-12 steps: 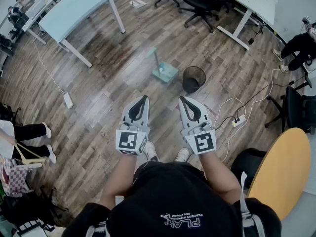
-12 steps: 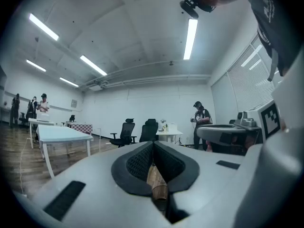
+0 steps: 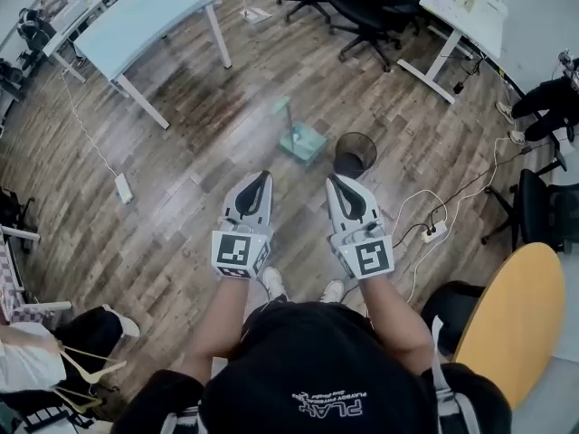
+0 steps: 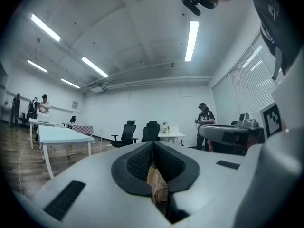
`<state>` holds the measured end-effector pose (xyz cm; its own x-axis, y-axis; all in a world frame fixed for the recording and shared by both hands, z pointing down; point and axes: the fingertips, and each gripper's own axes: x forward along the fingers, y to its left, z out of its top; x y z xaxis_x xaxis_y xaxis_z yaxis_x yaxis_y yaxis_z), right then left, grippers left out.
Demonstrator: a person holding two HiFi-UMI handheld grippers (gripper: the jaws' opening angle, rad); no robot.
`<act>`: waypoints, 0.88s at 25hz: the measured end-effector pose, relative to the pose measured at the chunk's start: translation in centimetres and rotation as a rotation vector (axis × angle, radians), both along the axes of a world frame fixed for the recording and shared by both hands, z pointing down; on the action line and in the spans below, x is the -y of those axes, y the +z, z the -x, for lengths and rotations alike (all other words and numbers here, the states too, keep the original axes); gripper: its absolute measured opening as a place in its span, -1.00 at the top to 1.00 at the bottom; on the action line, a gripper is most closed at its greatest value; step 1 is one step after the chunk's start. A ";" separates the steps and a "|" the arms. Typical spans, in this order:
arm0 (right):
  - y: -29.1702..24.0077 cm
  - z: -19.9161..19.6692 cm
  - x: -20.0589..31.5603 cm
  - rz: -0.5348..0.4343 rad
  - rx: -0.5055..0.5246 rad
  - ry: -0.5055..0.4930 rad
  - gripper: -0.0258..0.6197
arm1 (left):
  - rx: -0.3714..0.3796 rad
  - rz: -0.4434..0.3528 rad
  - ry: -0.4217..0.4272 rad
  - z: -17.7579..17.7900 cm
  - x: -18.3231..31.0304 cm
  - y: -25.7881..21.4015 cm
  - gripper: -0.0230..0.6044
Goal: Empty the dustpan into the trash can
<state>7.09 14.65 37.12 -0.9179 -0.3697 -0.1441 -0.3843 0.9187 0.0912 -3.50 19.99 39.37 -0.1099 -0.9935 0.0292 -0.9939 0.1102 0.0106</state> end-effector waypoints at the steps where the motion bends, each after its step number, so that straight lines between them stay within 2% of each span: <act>1: 0.0 0.3 -0.1 -0.002 0.002 0.005 0.85 | -0.001 -0.001 0.002 0.4 -0.1 0.0 0.85; 9: 0.5 3.8 -1.4 0.008 0.002 0.009 0.85 | -0.007 0.003 0.023 3.8 -1.4 0.2 0.85; 16: 0.6 6.1 -3.5 -0.024 -0.017 0.035 0.85 | -0.011 0.006 0.107 5.1 -2.5 0.9 0.85; 22: 1.5 6.9 -3.7 -0.012 -0.048 0.055 0.85 | -0.047 -0.003 0.105 7.0 -2.2 0.9 0.85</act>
<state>0.23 18.32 38.65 -0.9024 -0.4178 -0.1053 -0.4287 0.8952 0.1219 -10.51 22.15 40.30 -0.0040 -0.9996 0.0290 -0.9983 0.0057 0.0581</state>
